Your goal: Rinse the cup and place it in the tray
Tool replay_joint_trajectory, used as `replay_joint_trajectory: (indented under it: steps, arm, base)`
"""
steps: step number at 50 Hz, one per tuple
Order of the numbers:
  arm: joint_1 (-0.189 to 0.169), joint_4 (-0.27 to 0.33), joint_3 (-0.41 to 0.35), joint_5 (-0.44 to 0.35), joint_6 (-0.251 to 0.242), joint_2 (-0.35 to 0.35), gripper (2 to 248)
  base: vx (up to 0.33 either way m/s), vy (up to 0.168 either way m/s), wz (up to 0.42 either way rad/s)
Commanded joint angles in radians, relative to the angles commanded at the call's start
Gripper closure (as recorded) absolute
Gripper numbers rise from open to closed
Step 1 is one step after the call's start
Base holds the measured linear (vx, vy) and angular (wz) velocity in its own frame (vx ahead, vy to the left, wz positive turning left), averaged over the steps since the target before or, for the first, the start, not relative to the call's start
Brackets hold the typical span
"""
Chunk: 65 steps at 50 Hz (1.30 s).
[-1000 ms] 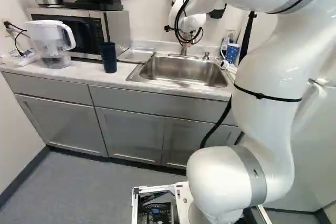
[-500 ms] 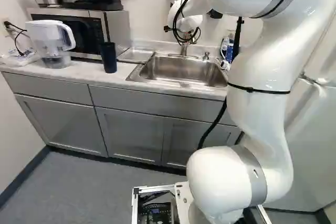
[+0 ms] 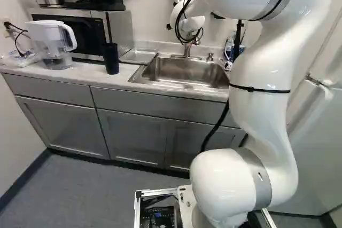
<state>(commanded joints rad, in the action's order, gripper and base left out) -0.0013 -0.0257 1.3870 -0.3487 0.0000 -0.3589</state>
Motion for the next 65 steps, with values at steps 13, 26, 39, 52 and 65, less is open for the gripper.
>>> replay_joint_trajectory:
  steps: [13, 26, 39, 52, 65]
  arm:
    - [0.0, 0.0, 0.001, -0.05, 0.0, -0.001, 3]
    - [0.0, 0.0, 0.001, -0.069, 0.0, -0.001, 3]
    - [0.0, 0.0, -0.009, -0.069, 0.0, 0.007, 3]
    - [0.0, 0.0, -0.072, -0.069, 0.0, 0.062, 3]
    - [0.0, 0.0, -0.148, -0.069, 0.0, 0.129, 3]
  base:
    - [0.0, 0.0, 0.0]
    - [0.0, 0.0, 0.0]
    - [0.0, 0.0, 0.0]
    - [0.0, 0.0, 0.0]
    - [0.0, 0.0, 0.0]
